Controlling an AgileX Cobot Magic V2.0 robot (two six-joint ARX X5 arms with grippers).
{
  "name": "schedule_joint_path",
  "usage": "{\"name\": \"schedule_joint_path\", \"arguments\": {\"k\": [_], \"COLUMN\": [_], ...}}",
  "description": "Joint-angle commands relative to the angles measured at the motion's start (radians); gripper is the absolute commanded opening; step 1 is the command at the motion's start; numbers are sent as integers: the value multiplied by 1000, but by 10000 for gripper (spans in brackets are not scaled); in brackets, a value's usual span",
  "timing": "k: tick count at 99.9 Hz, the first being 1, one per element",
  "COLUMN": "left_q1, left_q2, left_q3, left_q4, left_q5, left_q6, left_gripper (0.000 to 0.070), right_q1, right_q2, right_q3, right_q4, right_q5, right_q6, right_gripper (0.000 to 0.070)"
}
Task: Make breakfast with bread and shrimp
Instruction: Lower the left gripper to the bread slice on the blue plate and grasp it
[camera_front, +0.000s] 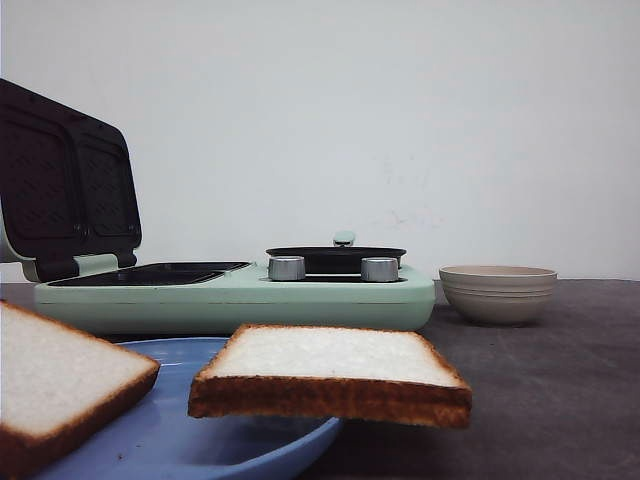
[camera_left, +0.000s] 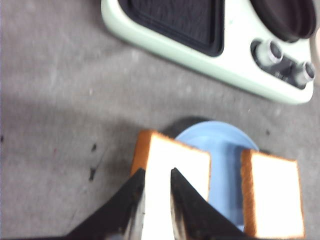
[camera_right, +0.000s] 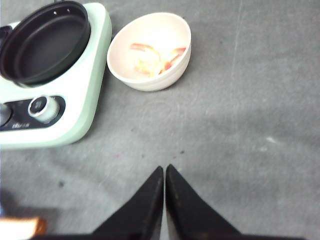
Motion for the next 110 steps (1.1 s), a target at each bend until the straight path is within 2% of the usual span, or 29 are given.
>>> {"name": "schedule_joint_path", "arguments": {"k": [1,11,23,28,45,56,70,110], "left_q1": [-3,-3,-3,-3,-5,-24,-58,-153], "left_q2": [7,7,8,8,18,27,46,111], "left_q3": [14,14,13,11,6,-23,-74,-107], "left_q4": [-12,-32,-54,-65,-104,-85,-41,-14], "left_q5": [2,1,2,2,5,11,59,38], "left_q6": [12,17,24,24,24,27,-16,-82], "left_gripper": [29,60,272,318,318,318,318,325], "right_q1": [2,2,2,2,2,2,2,2], "right_q2": [3,3,3,3,3,3,3,3], "right_q3": [16,16,16,16,16,16,16,16], "right_q4": [-13,-27,-27,-27,-27,-26,-26,-24], "right_q5": [-7,-7,-26,-31,-32,-32,-32,-48], "right_q6": [10,2,-2,-2,-2,-2,-1,0], "right_gripper": [0,0,0,0,0,0,0,0]}}
